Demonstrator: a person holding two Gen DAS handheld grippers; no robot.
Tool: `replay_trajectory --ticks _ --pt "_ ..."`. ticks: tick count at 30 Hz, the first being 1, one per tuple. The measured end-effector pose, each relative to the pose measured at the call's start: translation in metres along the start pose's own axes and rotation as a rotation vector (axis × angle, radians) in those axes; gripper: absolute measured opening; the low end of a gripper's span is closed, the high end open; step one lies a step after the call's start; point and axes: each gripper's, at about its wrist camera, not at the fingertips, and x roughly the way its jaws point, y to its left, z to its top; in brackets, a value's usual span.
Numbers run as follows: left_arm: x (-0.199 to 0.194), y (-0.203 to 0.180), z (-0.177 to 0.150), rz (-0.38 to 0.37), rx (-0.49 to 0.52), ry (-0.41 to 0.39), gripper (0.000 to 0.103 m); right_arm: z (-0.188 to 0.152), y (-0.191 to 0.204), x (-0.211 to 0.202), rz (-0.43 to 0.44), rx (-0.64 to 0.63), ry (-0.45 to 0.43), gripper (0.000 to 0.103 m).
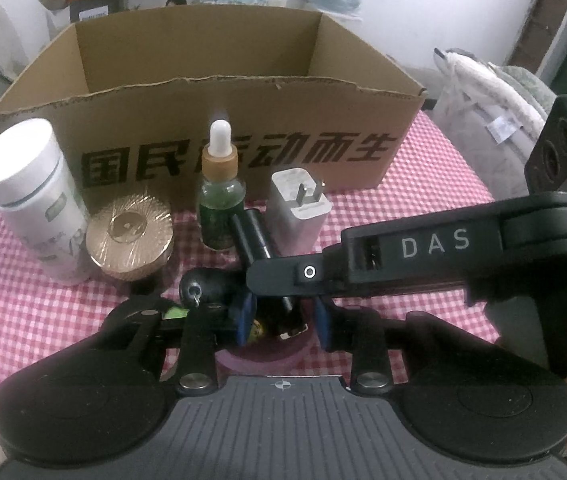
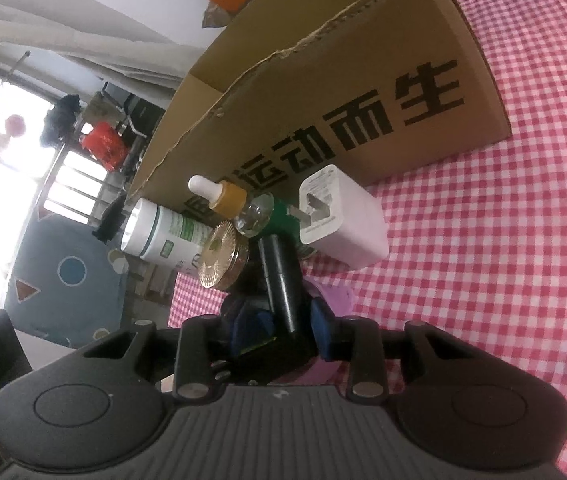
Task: Organize rigid objects
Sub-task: 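Lower the right gripper into the pink bowl and grasp the black cylinder, then carry the black cylinder into the cardboard box and open the right gripper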
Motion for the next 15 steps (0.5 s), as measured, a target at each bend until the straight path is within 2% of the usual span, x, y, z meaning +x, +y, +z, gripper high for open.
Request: replay_trajectory --ticks 3,5,15 --pt "0.000 0.001 -0.001 0.010 0.006 -0.016 0.028 0.001 -0.004 -0.001 0.005 0.008 -0.006 0.035" --pt "0.001 0.001 -0.002 0.026 0.023 -0.026 0.021 0.001 -0.004 0.000 0.007 0.019 -0.010 0.035" --pt "-0.025 -0.008 -0.007 0.042 0.070 -0.095 0.020 -0.010 0.004 -0.023 0.034 0.000 -0.045 0.034"
